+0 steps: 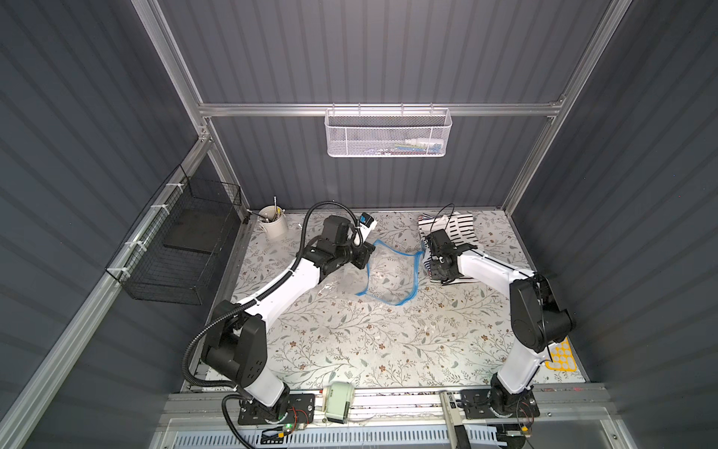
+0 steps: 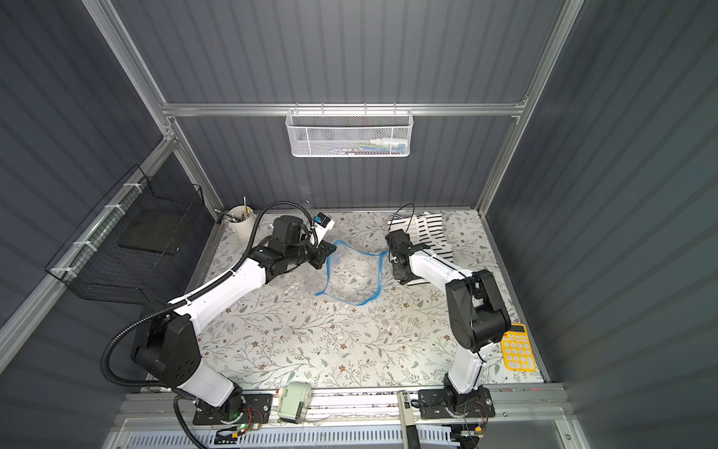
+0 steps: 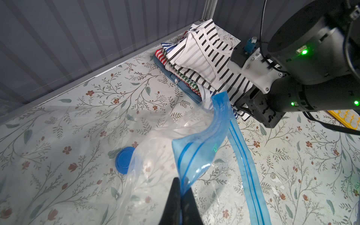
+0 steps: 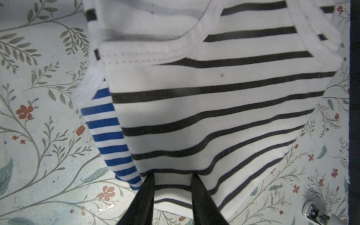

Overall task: Take the tank top out of the vacuum bag
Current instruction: Adjust the tank top at the center of the board.

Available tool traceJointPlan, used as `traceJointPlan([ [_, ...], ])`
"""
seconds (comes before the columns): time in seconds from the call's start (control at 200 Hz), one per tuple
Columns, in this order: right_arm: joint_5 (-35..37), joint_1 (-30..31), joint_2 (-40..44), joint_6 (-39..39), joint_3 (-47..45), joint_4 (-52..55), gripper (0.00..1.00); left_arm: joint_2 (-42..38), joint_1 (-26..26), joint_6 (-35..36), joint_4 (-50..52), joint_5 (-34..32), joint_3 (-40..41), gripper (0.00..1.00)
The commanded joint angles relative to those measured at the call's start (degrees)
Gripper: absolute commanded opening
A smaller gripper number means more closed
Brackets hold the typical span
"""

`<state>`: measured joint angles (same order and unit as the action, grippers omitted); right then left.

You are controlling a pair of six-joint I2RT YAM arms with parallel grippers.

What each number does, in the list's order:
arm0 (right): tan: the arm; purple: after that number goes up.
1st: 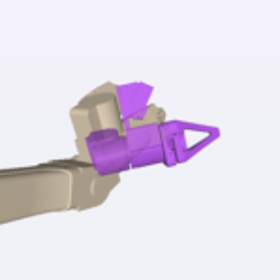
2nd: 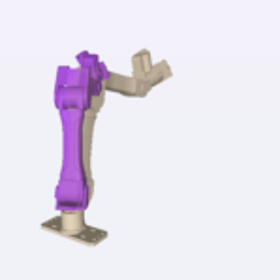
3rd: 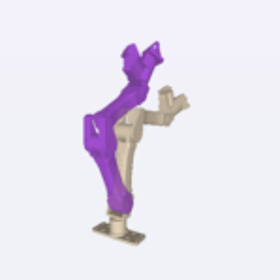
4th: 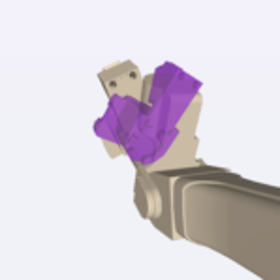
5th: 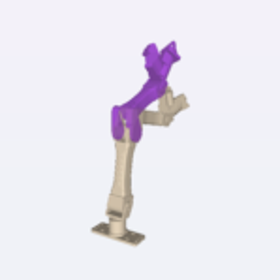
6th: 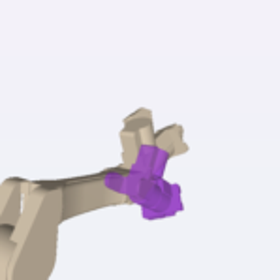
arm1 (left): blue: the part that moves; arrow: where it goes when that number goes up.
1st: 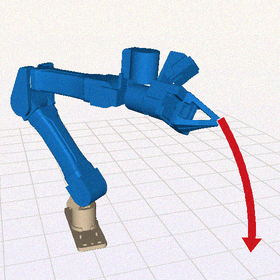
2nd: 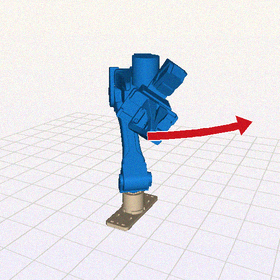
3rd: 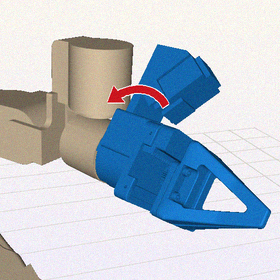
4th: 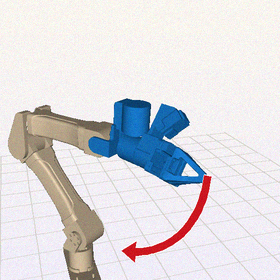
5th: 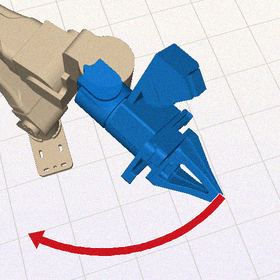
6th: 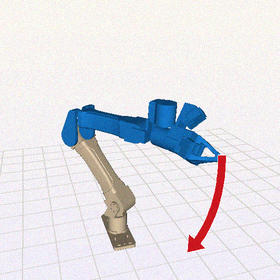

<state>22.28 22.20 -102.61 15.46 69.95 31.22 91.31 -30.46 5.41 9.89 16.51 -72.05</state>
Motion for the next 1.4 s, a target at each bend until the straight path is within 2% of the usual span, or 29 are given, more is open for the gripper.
traceJointPlan([
  [0.0, -0.6, 0.7, 2.0, 1.1, -1.3, -0.5, 0.34, -0.1, -0.4, 0.0, 1.1, 0.5, -1.4, 0.00],
  [0.22, -1.8, 1.2, 2.5, 1.4, -1.9, -1.2, 0.34, -0.2, -0.4, 0.0, 1.1, 0.5, -1.4, 0.00],
  [0.355, -1.3, 1.2, 0.4, 1.5, -0.9, -0.3, 0.30, -0.2, -0.4, 0.0, 1.1, 0.6, -1.4, 0.00],
  [0.625, -0.5, 1.1, -2.3, 1.4, 0.8, -0.1, 0.29, -0.4, -0.4, 0.1, 1.1, 0.4, -1.3, 0.00],
  [0.67, -0.3, 1.0, -2.6, 1.2, 1.3, 0.2, 0.26, -0.4, -0.4, 0.1, 1.1, 0.4, -1.4, 0.00],
  [0.855, 0.8, 1.0, -4.2, 0.8, 3.2, 1.2, 0.00, -0.5, -0.4, 0.0, 1.1, 0.5, -1.3, 0.00],
  [0.97, 0.1, 0.9, -3.3, 0.7, 3.7, 1.3, 0.00, -0.5, -0.4, 0.1, 1.1, 0.3, -1.3, 0.00],
  [1.24, -6.7, 0.6, 2.9, 0.8, 4.6, 2.8, 0.00, -0.4, -0.4, 0.1, 1.1, 0.6, -1.4, 0.00],
  [1.391, -13.2, -0.1, 2.1, 1.8, 6.0, 3.9, 0.00, -0.2, -0.5, 0.0, 1.1, 0.6, -1.4, 0.00],
])
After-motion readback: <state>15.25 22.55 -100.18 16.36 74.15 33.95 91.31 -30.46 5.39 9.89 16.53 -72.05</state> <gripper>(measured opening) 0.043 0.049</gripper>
